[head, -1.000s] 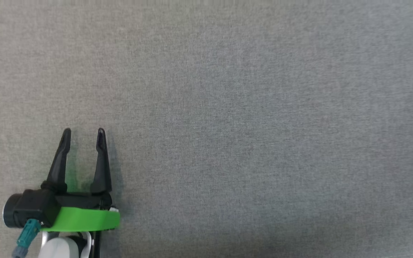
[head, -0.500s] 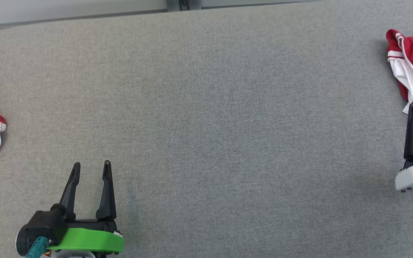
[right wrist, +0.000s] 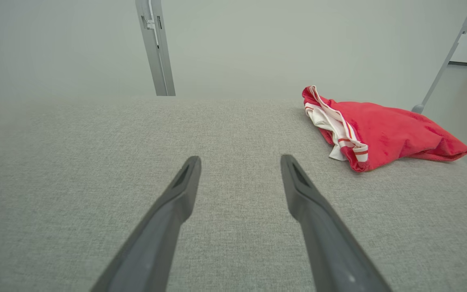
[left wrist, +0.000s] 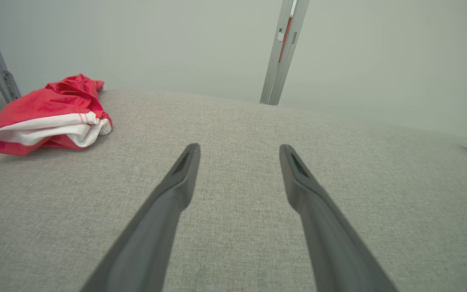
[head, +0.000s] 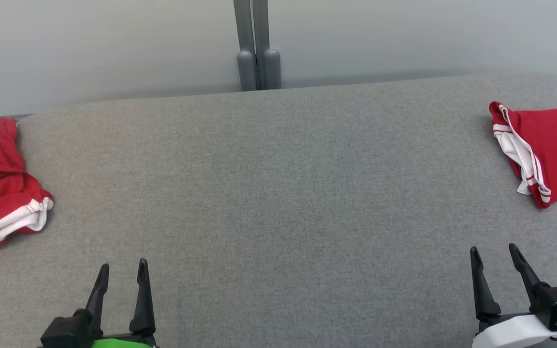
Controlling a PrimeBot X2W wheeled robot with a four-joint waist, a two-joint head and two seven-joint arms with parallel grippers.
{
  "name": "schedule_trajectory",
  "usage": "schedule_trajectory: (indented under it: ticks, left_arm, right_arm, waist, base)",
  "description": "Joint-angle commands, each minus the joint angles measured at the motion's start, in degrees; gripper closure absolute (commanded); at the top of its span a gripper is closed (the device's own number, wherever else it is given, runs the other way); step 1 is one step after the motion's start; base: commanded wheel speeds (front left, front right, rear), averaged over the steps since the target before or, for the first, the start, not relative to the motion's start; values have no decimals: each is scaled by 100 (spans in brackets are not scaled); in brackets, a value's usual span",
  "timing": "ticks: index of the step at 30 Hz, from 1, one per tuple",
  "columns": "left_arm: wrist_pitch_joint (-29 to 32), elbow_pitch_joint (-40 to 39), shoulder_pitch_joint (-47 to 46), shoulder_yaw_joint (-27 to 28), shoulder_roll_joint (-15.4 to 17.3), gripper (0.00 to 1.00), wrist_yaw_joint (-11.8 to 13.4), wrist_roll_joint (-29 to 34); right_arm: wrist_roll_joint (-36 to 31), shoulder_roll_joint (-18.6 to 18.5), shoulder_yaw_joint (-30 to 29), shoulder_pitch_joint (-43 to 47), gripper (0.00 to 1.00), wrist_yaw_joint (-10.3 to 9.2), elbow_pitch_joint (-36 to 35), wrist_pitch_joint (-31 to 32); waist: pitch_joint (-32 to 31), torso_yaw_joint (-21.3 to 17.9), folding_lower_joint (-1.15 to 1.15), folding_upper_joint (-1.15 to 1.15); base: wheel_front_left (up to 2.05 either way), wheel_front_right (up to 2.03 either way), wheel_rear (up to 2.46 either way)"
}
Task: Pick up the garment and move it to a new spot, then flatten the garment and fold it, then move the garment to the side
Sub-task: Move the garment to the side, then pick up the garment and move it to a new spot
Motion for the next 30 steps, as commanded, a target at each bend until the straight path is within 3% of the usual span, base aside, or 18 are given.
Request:
schedule_trajectory:
  ticks: [1,30]
  left_arm:
    - [-17,21,89,6,15,0,47,-37]
    - [-16,84,-227,-40,16,0,-42,-20]
  right_arm:
    - [43,20,28,47,0,-7,-1,-16]
    - [-10,109,152,-269,0,-8,56,-16]
  waist:
    - [-250,148,0,0]
    - [39,417,0,0]
  base:
    - [0,0,0]
    - [0,0,0]
